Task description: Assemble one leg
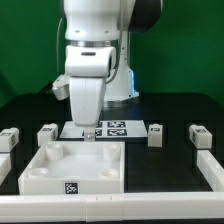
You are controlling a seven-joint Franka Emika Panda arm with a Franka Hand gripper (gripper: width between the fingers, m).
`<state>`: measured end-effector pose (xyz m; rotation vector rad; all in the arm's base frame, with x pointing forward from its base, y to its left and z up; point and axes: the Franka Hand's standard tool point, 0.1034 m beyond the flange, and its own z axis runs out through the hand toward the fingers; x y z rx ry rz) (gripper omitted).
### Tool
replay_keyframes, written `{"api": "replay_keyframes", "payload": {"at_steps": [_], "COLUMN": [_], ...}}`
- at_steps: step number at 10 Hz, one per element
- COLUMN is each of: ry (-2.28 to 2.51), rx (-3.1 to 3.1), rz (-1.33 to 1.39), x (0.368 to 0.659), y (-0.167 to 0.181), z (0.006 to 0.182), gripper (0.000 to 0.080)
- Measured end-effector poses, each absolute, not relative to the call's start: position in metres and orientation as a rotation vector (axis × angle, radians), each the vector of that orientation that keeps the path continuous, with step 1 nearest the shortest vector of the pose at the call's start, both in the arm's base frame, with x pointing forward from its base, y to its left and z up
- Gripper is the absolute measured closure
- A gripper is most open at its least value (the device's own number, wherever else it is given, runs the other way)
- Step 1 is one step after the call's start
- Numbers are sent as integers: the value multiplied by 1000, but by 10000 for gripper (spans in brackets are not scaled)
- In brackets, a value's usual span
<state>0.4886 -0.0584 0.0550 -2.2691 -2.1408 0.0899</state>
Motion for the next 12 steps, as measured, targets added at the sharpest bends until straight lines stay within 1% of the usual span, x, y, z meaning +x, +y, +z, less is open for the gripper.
{"api": "replay_keyframes", "payload": {"at_steps": [1,3,6,9,11,12], "ry": [-2120,-2097,-2100,-2068,-2067,-2069], "rx": [-2264,-2258,-2254,-2236,-2236,-2236], "rz": [107,122,122,143,143,140], "x": [481,469,470,453,452,453], "y": [-64,-65,-65,-72,-71,-69], "z": [44,31,30,10,9,10], "gripper": [150,150,150,150,150,273]}}
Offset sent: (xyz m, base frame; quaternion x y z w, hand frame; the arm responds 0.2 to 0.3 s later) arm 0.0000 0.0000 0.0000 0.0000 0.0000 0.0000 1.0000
